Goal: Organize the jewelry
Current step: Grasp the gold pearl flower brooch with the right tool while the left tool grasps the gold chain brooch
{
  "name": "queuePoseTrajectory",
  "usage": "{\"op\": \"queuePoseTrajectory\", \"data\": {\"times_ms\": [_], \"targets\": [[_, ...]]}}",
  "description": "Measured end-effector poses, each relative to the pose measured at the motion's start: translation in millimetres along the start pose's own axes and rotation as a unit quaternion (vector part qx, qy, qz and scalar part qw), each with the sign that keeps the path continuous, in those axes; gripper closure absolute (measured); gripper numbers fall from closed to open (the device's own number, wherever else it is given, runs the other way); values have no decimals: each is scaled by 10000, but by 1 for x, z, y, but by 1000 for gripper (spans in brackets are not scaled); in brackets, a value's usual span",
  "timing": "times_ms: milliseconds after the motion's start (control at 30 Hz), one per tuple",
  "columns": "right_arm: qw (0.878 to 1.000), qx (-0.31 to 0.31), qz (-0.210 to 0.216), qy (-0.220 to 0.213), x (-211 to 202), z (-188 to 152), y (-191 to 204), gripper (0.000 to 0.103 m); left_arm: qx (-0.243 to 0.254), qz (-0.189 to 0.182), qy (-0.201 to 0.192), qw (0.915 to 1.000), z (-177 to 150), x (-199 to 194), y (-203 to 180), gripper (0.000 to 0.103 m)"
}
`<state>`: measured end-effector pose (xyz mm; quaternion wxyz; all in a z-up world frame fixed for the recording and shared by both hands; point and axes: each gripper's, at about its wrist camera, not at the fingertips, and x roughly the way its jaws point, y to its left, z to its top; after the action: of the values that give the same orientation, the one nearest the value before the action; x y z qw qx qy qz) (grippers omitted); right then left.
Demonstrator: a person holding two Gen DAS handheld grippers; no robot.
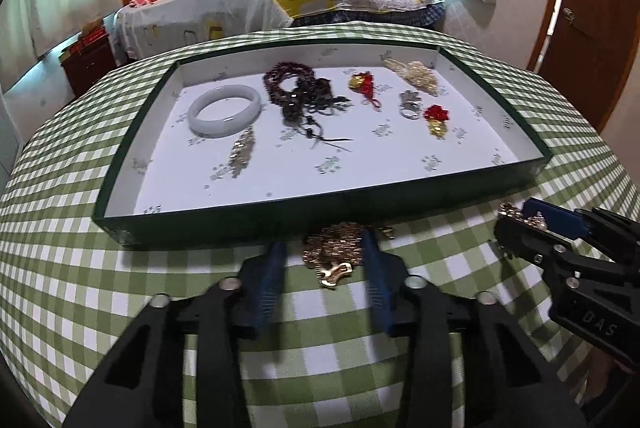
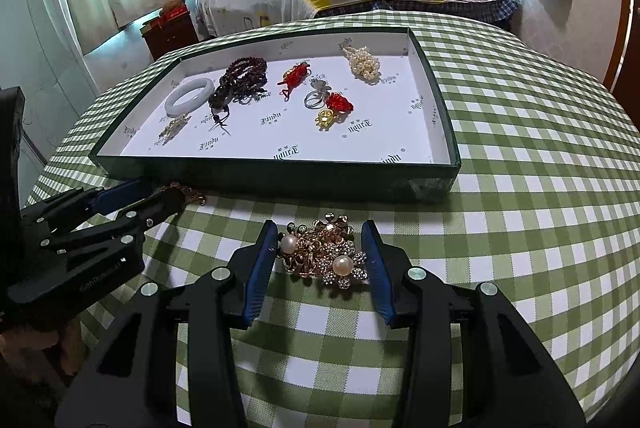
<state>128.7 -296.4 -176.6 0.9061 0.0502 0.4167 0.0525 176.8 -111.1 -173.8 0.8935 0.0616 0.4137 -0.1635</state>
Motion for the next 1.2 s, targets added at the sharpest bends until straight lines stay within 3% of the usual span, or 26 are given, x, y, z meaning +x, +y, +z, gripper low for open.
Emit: {"op": "queuePoseTrajectory", "data": {"times_ms": [133, 400, 1200], "targets": [[10000, -10, 0, -19, 0, -1, 2, 61, 85, -27, -5, 10000, 0, 0, -6, 80], [10000, -2, -3, -50, -1, -1, 4, 61, 36, -72, -41, 10000, -1, -3, -4, 88], [9993, -16, 14, -379, -37, 1, 6, 61, -148, -207, -532, 9983, 3, -52, 4, 93]]}}
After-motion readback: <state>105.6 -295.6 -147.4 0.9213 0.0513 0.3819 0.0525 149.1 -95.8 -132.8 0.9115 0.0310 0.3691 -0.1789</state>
